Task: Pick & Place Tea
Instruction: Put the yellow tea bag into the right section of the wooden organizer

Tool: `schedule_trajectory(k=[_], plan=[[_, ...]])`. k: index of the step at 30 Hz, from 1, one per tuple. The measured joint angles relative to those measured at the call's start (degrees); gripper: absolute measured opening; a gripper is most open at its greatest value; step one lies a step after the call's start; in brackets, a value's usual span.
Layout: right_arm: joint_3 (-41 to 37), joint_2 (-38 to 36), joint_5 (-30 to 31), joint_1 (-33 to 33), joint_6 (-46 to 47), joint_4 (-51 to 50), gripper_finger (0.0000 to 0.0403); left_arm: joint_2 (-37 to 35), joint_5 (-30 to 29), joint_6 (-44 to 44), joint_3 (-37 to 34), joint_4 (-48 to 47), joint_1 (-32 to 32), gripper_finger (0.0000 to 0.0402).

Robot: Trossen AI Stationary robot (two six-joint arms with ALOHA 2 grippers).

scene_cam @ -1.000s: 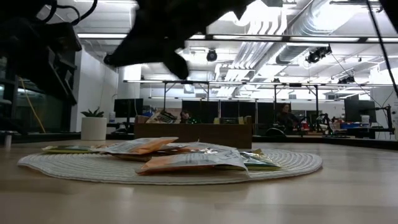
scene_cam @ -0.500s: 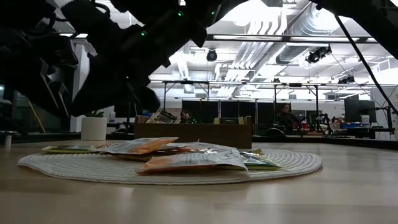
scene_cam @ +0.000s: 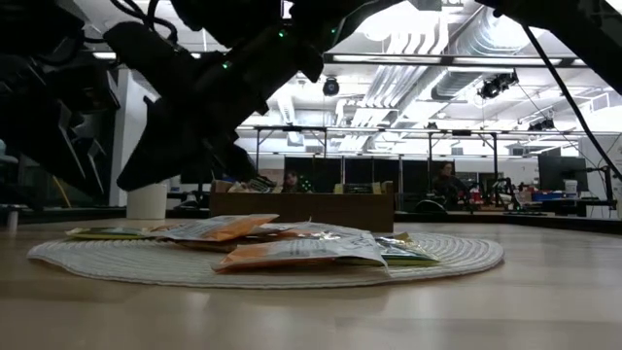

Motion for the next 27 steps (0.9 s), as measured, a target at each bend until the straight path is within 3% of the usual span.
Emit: schedule_trajectory(k=[27], plan=[[0.52,2.74,-0.75,-0.63,-0.86,1.19,0.0000,0.00,-0.07,0.00,0.02,-0.31,0.00,0.0204]])
